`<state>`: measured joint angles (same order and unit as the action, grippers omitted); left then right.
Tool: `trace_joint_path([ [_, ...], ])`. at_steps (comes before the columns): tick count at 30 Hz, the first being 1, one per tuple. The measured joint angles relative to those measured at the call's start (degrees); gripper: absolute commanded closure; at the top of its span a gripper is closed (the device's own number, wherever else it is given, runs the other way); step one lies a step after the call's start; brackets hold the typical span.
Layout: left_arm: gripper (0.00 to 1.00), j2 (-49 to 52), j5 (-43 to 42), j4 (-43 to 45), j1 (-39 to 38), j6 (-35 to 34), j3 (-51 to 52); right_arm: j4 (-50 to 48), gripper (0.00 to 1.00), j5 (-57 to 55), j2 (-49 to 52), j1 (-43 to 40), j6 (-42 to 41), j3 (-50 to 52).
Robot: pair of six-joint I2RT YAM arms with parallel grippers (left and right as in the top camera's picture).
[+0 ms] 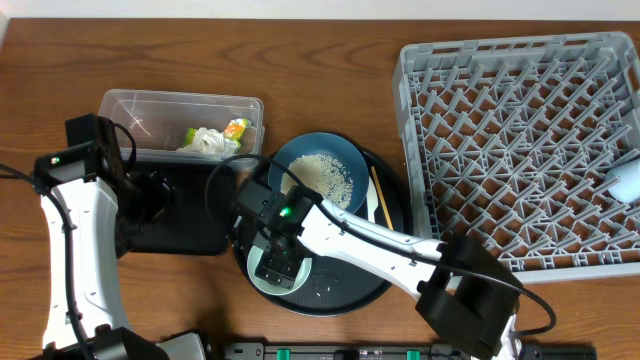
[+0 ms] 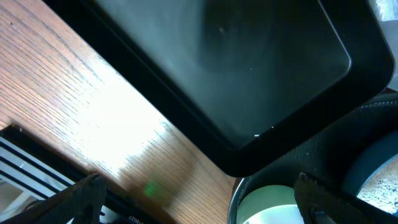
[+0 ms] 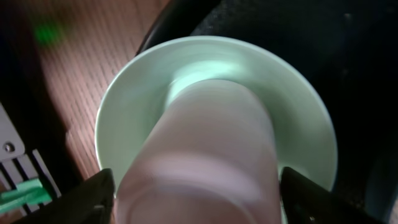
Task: Sort waste into correct bins and load items into the dishwasher rack
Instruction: 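Reach right gripper to the tray and grasp the pink cup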
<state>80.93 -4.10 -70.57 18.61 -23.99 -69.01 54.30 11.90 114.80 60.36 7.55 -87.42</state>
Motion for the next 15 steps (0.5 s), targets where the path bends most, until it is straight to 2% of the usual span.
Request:
trace_joint_path([
  [3,0.02,0.0,0.0,0.0,0.0,0.0,0.0,0.02,0.4,-0.59,0.0,0.0,-0.81,0.0],
  [9,0.02,0.0,0.0,0.0,-0.02,0.0,0.0,0.07,0.51,-1.49,-0.09,0.0,-1.97,-0.39],
  [15,0.02,0.0,0.0,0.0,0.0,0.0,0.0,0.09,0.52,-1.64,-0.09,0.0,-2.14,-0.55],
])
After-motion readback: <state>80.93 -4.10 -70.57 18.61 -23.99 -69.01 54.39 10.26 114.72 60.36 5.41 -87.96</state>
